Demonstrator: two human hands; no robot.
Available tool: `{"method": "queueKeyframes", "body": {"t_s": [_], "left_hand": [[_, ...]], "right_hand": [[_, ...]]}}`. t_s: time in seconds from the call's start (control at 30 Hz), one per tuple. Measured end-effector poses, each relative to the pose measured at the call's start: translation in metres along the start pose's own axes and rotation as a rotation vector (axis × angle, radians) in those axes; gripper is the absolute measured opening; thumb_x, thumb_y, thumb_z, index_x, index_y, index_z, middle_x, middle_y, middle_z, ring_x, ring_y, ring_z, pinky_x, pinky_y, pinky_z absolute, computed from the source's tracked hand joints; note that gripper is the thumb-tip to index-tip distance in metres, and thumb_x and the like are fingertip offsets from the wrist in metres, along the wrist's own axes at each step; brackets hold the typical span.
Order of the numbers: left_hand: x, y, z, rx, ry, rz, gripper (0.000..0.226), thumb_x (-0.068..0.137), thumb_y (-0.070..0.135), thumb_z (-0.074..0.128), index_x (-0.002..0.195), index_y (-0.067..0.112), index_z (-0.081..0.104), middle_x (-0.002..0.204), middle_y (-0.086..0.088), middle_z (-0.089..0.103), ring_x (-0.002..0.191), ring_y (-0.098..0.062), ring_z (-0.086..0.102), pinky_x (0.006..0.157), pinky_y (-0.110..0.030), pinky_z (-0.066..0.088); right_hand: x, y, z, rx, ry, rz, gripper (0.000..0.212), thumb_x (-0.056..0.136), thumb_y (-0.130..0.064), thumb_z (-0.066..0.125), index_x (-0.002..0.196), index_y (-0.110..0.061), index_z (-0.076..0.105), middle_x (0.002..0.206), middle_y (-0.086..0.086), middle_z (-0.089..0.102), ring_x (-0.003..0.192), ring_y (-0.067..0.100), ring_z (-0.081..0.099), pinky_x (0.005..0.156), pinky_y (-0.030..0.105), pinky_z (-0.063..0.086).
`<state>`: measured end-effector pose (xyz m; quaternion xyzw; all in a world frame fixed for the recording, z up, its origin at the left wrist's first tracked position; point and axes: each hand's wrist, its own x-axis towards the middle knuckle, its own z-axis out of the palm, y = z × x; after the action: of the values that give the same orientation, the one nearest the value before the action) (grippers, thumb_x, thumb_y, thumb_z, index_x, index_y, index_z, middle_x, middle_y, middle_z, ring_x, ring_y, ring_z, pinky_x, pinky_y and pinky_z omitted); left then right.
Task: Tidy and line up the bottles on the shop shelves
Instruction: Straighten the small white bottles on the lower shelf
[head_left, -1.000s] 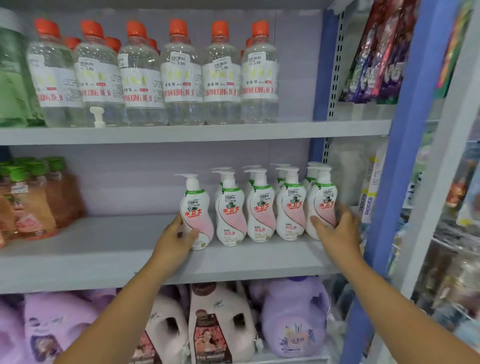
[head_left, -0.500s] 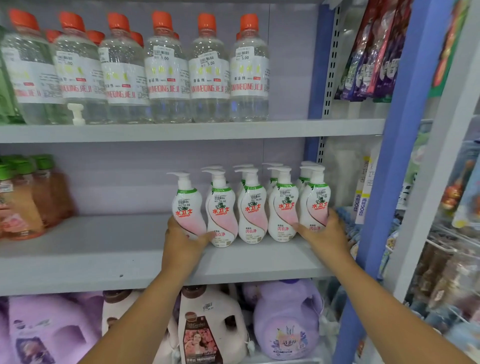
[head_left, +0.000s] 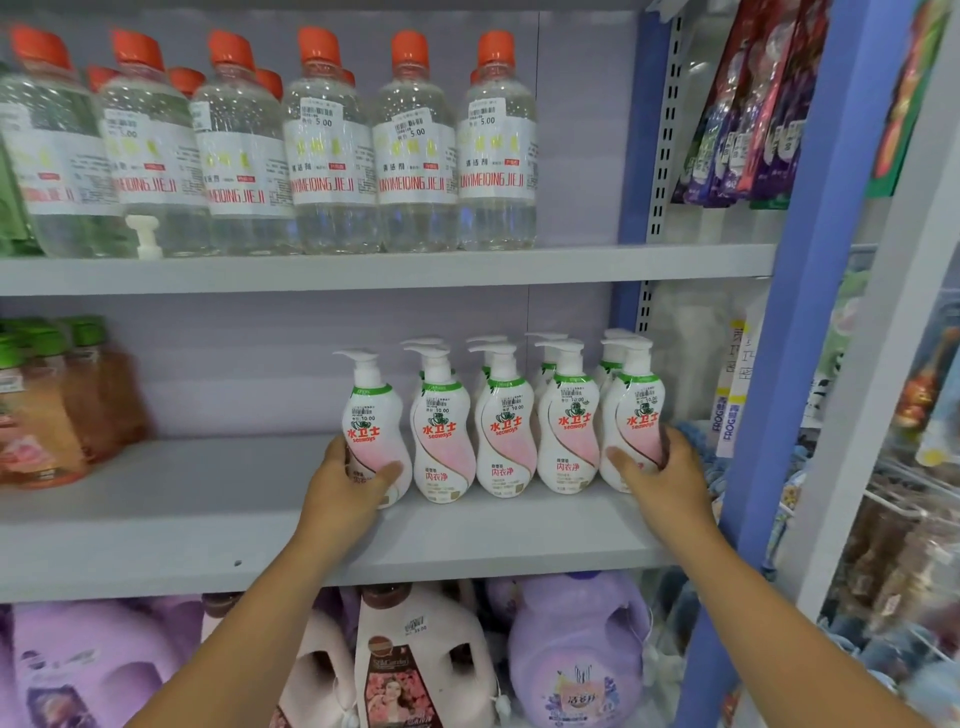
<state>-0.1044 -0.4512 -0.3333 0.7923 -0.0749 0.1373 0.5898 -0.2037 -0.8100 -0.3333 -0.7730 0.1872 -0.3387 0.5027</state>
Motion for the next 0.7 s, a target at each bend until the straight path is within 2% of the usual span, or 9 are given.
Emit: {"method": "queueKeyframes", "body": {"t_s": [0.1,0.3,0.4,0.57,0.7], "left_hand": [[0.0014,0.0000,-0.0003,-0.008,-0.001,-0.012,0.049,0.082,0.027,0.085,0.120,0.026,0.055,0.105,0.015,0.068,0.095,-0.003,0.065,0.071,-0.017,0.047],[0.0013,-0.0014,0.0018,-0.038,0.012,-0.018,0.051,0.080,0.031,0.087,0.119,0.031,0.055,0.105,0.017,0.068,0.094,-0.001,0.064,0.069,-0.016,0.047],[0.0003,-0.0015,0.0015,-0.053,0.009,-0.019,0.050,0.080,0.031,0.087,0.120,0.033,0.056,0.105,0.019,0.068,0.094,0.000,0.065,0.073,-0.019,0.051],[-0.0019,-0.0069,-0.0064,-0.125,0.053,-0.037,0.055,0.082,0.036,0.084,0.131,0.034,0.058,0.113,0.018,0.067,0.103,0.003,0.064,0.077,-0.017,0.048],[-0.0031,-0.0066,-0.0064,-0.072,0.040,-0.022,0.045,0.084,0.035,0.082,0.121,0.040,0.057,0.105,0.026,0.063,0.098,0.007,0.061,0.072,-0.014,0.045]], "right_hand": [[0.0025,0.0015,-0.0010,0.007,-0.022,0.006,0.056,0.084,-0.038,0.079,0.134,-0.024,0.058,0.131,0.003,0.062,0.119,0.026,0.061,0.104,0.051,0.049],[-0.0003,-0.0024,-0.0016,-0.010,-0.040,0.014,0.051,0.088,-0.036,0.076,0.134,-0.025,0.058,0.128,0.000,0.064,0.117,0.023,0.062,0.104,0.049,0.050],[-0.0022,-0.0052,-0.0021,-0.017,-0.042,0.013,0.051,0.089,-0.035,0.076,0.134,-0.023,0.058,0.129,0.000,0.065,0.118,0.024,0.061,0.105,0.048,0.049],[-0.0054,-0.0054,-0.0019,-0.028,-0.007,-0.001,0.054,0.085,-0.040,0.078,0.133,-0.027,0.057,0.127,-0.003,0.062,0.118,0.024,0.060,0.104,0.049,0.049],[-0.0029,-0.0038,-0.0021,-0.012,-0.021,0.025,0.063,0.079,-0.040,0.083,0.134,-0.027,0.057,0.129,0.000,0.061,0.117,0.024,0.061,0.102,0.051,0.051]]}}
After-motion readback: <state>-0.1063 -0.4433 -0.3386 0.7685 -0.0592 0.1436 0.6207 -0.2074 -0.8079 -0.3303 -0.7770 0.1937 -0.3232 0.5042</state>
